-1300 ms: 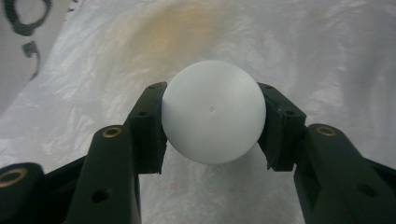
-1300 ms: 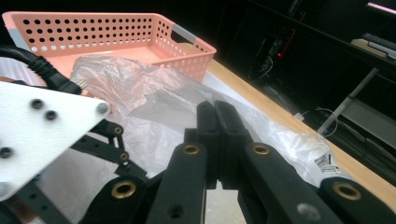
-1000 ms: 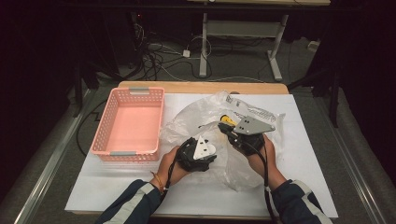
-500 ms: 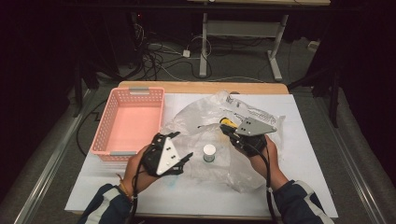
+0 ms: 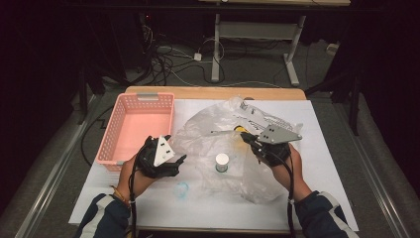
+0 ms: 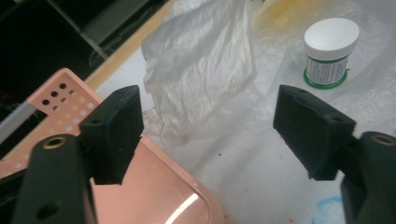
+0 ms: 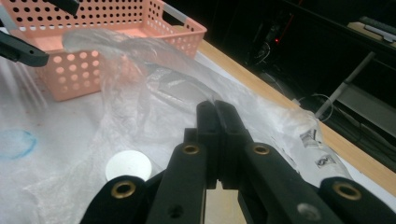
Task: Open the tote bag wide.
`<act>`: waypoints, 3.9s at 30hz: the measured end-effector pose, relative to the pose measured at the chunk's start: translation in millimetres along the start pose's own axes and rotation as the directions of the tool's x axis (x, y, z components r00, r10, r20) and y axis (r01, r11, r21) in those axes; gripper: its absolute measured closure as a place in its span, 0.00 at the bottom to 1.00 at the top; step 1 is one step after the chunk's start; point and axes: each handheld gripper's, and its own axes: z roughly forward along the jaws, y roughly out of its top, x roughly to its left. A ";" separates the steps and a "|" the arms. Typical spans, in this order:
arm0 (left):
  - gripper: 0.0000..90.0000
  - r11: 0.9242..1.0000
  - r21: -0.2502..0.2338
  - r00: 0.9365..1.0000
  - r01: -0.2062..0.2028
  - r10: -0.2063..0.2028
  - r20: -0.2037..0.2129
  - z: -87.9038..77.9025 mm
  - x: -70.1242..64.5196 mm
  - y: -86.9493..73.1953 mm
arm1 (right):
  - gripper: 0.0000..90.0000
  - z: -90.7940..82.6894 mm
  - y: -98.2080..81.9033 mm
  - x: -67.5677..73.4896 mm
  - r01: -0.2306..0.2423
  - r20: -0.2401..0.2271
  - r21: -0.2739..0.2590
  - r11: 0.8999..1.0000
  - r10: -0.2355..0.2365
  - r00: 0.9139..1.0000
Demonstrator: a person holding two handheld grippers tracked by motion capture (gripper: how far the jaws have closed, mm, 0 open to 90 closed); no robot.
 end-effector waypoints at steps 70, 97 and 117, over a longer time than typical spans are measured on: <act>0.97 1.000 -0.029 0.995 -0.001 0.004 0.096 23.5 -1.6 7.0 | 0.91 -69.7 -65.1 71.5 0.158 -0.218 0.128 0.979 -0.128 0.968; 0.97 0.993 -0.102 0.997 0.059 -0.053 0.060 15.1 10.8 3.9 | 1.00 -75.9 -48.5 28.8 0.075 0.003 -0.043 0.996 -0.075 0.997; 0.97 0.981 -0.169 0.995 0.099 -0.096 0.024 -12.4 18.6 0.5 | 1.00 -85.0 -36.2 17.2 0.081 0.046 -0.110 0.991 -0.076 0.996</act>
